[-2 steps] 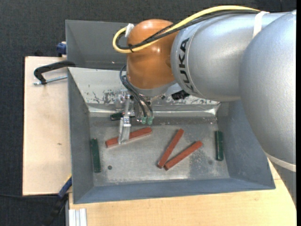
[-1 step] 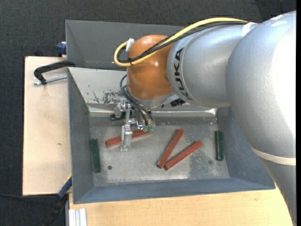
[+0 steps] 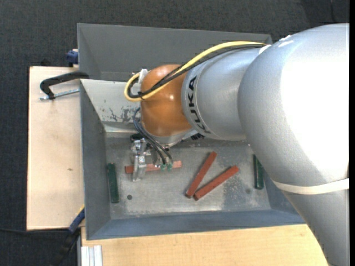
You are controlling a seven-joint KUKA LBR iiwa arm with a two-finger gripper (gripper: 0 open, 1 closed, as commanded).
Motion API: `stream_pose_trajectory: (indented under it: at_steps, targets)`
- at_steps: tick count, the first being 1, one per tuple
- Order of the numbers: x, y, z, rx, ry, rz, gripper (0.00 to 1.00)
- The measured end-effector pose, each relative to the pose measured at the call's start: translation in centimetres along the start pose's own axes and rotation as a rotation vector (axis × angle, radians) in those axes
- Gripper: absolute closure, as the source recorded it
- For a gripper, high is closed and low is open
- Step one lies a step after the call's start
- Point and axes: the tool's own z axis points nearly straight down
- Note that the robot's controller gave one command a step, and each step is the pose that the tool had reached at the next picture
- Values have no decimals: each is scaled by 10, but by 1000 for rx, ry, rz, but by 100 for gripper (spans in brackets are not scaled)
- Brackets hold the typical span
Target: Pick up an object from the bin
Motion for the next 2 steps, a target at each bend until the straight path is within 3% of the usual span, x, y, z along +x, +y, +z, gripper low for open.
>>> stream_pose_trajectory:
  at_steps: [1,2]
  targets:
    - [0,0,0,0,0,0,100]
    - [2,2,-176,-2,-14,-32,100]
